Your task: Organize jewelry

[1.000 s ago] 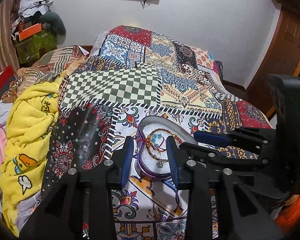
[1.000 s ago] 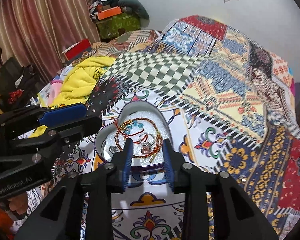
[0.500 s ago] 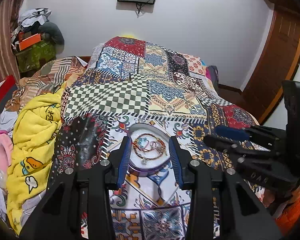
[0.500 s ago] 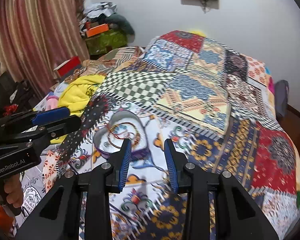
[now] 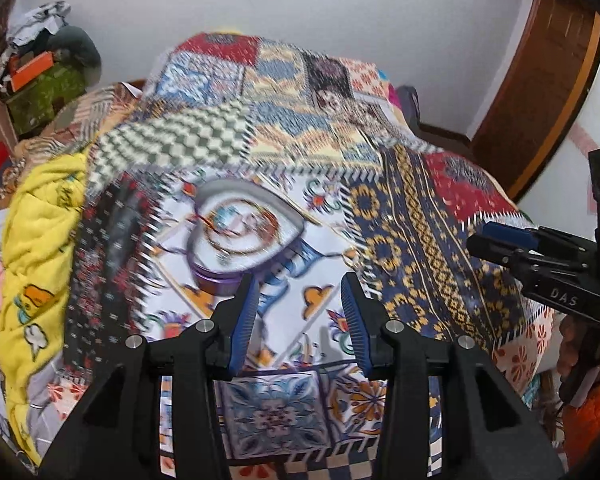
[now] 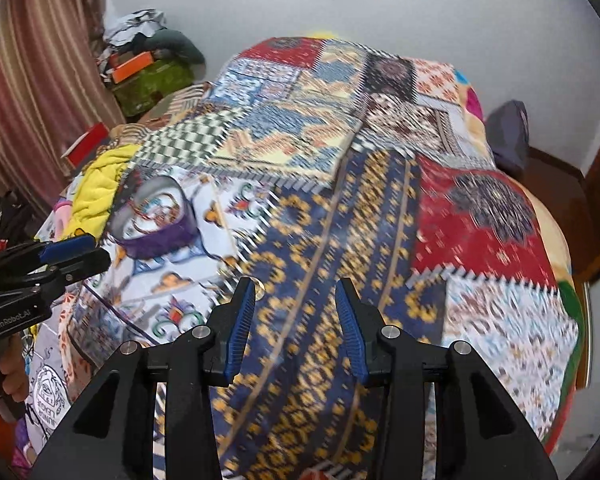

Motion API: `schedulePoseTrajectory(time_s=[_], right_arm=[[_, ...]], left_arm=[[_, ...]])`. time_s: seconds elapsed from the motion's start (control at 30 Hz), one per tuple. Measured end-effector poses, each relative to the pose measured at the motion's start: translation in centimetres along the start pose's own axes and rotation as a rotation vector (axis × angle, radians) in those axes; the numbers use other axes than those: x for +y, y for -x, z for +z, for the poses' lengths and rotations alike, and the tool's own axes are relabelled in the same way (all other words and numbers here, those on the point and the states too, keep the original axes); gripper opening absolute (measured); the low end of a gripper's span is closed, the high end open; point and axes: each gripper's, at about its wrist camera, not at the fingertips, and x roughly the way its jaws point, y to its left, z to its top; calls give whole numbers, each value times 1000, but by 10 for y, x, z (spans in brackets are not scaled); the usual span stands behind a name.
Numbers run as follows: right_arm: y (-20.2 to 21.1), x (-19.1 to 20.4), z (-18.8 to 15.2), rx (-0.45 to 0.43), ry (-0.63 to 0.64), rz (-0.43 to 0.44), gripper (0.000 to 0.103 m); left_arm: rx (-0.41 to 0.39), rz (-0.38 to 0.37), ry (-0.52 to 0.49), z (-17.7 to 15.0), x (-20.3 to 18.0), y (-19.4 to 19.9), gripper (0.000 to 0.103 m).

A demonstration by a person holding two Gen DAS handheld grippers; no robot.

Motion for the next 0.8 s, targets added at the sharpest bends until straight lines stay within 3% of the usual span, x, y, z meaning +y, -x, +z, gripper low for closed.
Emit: schedulePoseTrajectory(time_s=[0.53, 0.8], right_arm=[[-32, -5, -19, 94, 5, 53, 38], [-41, -12, -21, 118, -10, 77, 38]], left_arm=[[166, -118, -51, -5, -35, -80, 36], [169, -149, -77, 4, -47, -98, 33]])
